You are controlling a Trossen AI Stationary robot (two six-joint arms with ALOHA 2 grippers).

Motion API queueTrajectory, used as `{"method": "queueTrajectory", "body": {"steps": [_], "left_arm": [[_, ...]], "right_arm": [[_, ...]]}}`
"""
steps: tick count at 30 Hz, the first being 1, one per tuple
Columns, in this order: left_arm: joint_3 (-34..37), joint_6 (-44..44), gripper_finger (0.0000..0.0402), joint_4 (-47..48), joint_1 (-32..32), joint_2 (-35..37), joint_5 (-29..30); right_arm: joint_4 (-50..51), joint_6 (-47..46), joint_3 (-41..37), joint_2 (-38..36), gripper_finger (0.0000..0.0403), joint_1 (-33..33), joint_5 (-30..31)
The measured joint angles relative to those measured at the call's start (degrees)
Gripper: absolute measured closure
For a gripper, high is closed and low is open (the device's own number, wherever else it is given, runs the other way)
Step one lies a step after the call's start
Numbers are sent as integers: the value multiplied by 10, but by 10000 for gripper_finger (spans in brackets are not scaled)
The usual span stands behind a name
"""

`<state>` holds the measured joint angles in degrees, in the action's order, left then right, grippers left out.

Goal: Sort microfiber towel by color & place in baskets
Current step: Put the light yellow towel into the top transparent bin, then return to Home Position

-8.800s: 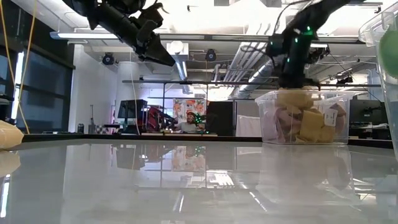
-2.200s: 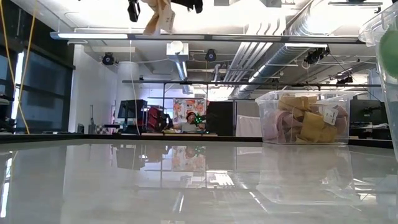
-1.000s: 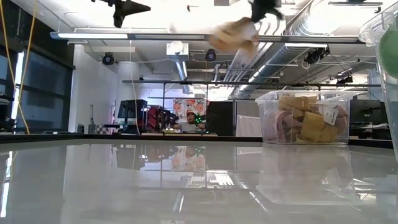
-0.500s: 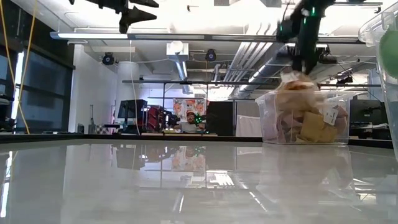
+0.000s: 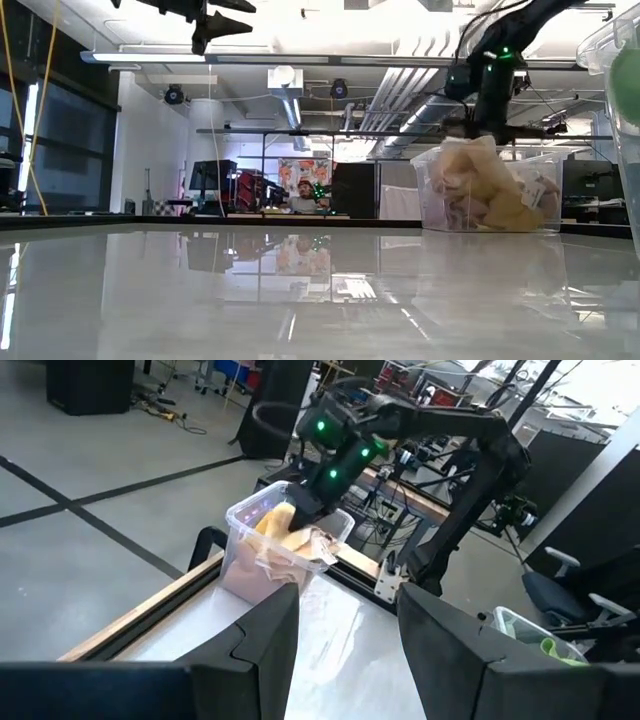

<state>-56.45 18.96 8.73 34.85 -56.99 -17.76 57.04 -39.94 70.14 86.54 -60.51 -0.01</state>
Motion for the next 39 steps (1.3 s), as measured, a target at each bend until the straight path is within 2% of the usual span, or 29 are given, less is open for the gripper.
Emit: {"method": "queueTrajectory", "body": {"steps": [5, 8, 10, 12, 15, 17, 19, 25, 29, 35, 39], "left_arm": [[0, 1, 243, 0, 0, 0, -1], [0, 9, 243, 0, 0, 0, -1], [0, 12, 243, 0, 0, 0, -1], [0, 14, 243, 0, 0, 0, -1], [0, 14, 243, 0, 0, 0, -1], [0, 11, 243, 0, 0, 0, -1], [0, 4, 243, 0, 0, 0, -1], [0, 4, 243, 0, 0, 0, 1], [0, 4, 243, 0, 0, 0, 3], [0, 4, 243, 0, 0, 0, 4], [0, 5, 243, 0, 0, 0, 4]], "right_arm": [[52, 33, 68, 0, 226, 0, 0], [108, 38, 113, 0, 207, 0, -1], [132, 40, 138, 0, 205, 0, -25], [134, 44, 149, -1, 209, 0, -76], [108, 54, 143, 2, 225, 3, -160], [98, 58, 123, 8, 241, 9, -184], [80, 59, 94, 16, 258, 12, -176], [-22, 32, -2, 32, 296, 17, -68], [-79, 14, -47, 31, 303, 15, -53], [-92, 37, -33, 26, 304, 14, -45], [-79, 51, -1, -9, 304, 19, -42]]}}
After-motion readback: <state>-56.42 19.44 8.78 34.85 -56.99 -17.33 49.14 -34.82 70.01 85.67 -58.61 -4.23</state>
